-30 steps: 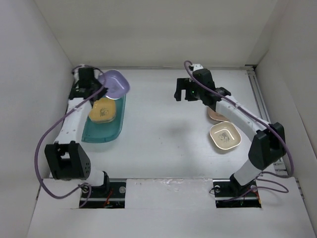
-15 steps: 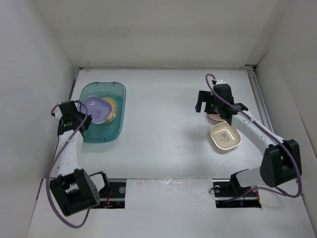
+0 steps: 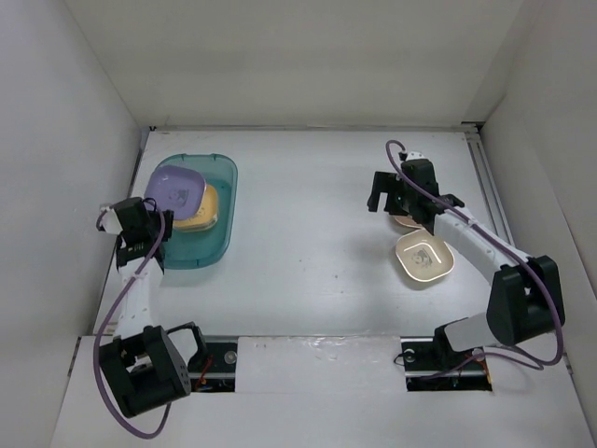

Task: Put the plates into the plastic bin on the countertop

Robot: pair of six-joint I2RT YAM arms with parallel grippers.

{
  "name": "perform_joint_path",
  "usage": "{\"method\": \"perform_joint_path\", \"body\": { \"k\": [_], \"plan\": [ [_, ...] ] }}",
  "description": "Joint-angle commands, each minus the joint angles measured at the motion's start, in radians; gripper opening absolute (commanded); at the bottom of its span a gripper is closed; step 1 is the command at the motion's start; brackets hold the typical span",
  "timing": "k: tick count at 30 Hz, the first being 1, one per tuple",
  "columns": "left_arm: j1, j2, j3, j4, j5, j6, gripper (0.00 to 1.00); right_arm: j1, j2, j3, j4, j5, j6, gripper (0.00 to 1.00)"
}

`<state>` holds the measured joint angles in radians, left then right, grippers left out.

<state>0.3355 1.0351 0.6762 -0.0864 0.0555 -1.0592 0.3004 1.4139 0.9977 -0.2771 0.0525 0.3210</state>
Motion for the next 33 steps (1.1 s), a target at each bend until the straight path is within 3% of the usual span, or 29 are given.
{"method": "perform_joint_path", "body": {
  "k": [1,7,15,16,17,19,21,22,23,26,29,33],
  "plan": [
    [0.002,-0.007,-0.058,0.173,0.017,-0.123,0.00,-0.006,0.003,0.027,0.056,-0.006,0.009,1.00],
    [-0.022,0.063,-0.081,0.266,0.017,-0.206,0.00,-0.006,0.003,0.027,0.067,-0.025,0.009,1.00],
    [-0.043,0.201,0.008,0.199,0.070,-0.205,0.07,-0.006,-0.026,0.027,0.056,-0.014,0.009,1.00],
    [-0.043,0.201,0.008,0.198,0.070,-0.205,0.14,-0.006,-0.026,0.027,0.056,-0.014,0.000,1.00],
    [-0.043,0.192,-0.001,0.198,0.070,-0.205,0.28,-0.006,-0.026,0.027,0.056,-0.014,0.000,1.00],
    [-0.043,0.165,-0.001,0.211,0.079,-0.185,0.65,-0.006,-0.026,0.027,0.044,-0.014,0.000,1.00],
    [-0.043,0.122,-0.001,0.211,0.106,-0.185,0.81,-0.006,-0.026,0.036,0.044,-0.003,0.000,1.00],
    [-0.043,0.105,-0.001,0.188,0.118,-0.185,0.95,-0.015,-0.026,0.036,0.035,0.007,0.000,1.00],
    [-0.043,0.086,-0.001,0.172,0.118,-0.173,1.00,-0.015,-0.026,0.036,0.035,0.007,0.000,1.00],
    [-0.043,-0.003,0.022,0.130,0.128,-0.148,1.00,-0.064,-0.015,0.036,0.004,0.062,0.042,1.00],
    [-0.043,-0.070,0.060,0.106,0.167,-0.079,1.00,-0.151,0.005,0.022,-0.010,0.161,0.102,1.00],
    [-0.043,-0.093,0.123,0.042,0.210,0.062,1.00,-0.308,0.016,-0.008,0.021,0.161,0.112,1.00]
  ]
}}
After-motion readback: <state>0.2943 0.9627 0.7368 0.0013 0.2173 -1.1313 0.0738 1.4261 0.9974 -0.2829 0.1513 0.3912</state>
